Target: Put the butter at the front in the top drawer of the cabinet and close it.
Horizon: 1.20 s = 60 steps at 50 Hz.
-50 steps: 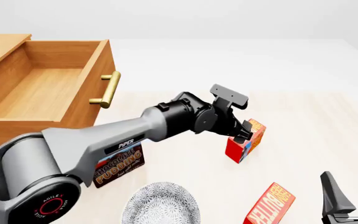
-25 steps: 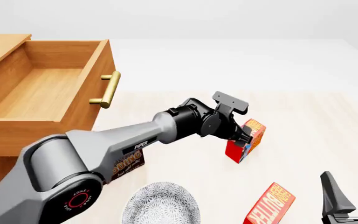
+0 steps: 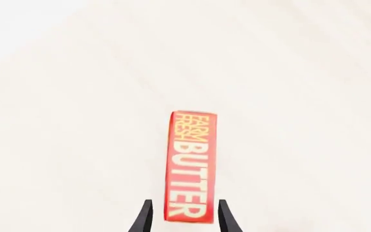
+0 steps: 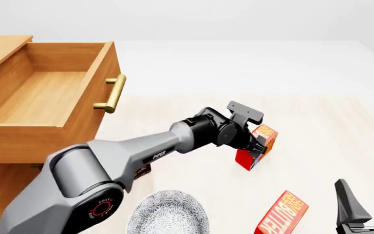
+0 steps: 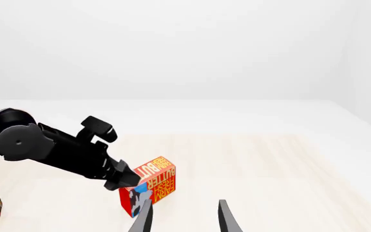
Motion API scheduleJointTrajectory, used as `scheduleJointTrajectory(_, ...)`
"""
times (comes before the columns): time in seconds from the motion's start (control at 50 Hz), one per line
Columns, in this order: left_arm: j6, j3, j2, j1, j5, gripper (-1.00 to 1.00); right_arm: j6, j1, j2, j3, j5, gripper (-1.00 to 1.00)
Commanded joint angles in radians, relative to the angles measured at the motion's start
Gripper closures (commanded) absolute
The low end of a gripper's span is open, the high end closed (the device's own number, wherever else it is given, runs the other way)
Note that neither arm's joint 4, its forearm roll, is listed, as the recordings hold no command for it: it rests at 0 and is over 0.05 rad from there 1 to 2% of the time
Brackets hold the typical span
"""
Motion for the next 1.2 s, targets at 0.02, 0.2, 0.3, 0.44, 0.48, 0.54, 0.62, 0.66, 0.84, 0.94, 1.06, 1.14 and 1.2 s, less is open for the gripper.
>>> scheduleJointTrajectory(0.02, -0.003, -0.048, 0.039, -0.005, 0.016, -1.00, 0.000, 0.000, -0.001, 0.001, 0.000, -1.00)
scheduleJointTrajectory(0.2, -0.004, -0.081, 0.064, -0.012, 0.030, -1.00, 0.000, 0.000, -0.001, 0.001, 0.000, -1.00)
scheduleJointTrajectory(0.3, 0.000, -0.106, 0.083, -0.012, 0.042, -1.00, 0.000, 0.000, -0.001, 0.001, 0.000, -1.00)
scheduleJointTrajectory(0.44, 0.004, -0.144, 0.111, -0.014, 0.060, -1.00, 0.000, 0.000, -0.001, 0.001, 0.000, -1.00)
scheduleJointTrajectory(0.48, 0.003, -0.162, 0.124, -0.016, 0.068, -1.00, 0.000, 0.000, -0.001, 0.001, 0.000, -1.00)
scheduleJointTrajectory(0.54, 0.005, -0.193, 0.150, -0.014, 0.080, -1.00, 0.000, 0.000, -0.001, 0.001, 0.000, -1.00)
scheduleJointTrajectory(0.62, -0.002, -0.211, 0.177, -0.017, 0.081, -1.00, 0.000, 0.000, -0.001, 0.001, 0.000, -1.00)
scheduleJointTrajectory(0.66, -0.006, -0.215, 0.182, -0.019, 0.080, -1.00, 0.000, 0.000, -0.001, 0.001, 0.000, -1.00)
scheduleJointTrajectory(0.84, -0.013, -0.251, 0.225, -0.014, 0.088, -1.00, 0.000, 0.000, -0.001, 0.001, 0.000, -1.00)
scheduleJointTrajectory(0.94, -0.020, -0.250, 0.235, -0.017, 0.080, -1.00, 0.000, 0.000, -0.001, 0.001, 0.000, -1.00)
scheduleJointTrajectory(1.06, -0.027, -0.253, 0.245, -0.017, 0.076, -1.00, 0.000, 0.000, -0.001, 0.001, 0.000, -1.00)
scheduleJointTrajectory(1.14, -0.033, -0.257, 0.256, -0.020, 0.074, -1.00, 0.000, 0.000, -0.001, 0.001, 0.000, -1.00)
scheduleJointTrajectory(1.2, -0.038, -0.255, 0.257, -0.021, 0.070, -1.00, 0.000, 0.000, -0.001, 0.001, 0.000, -1.00)
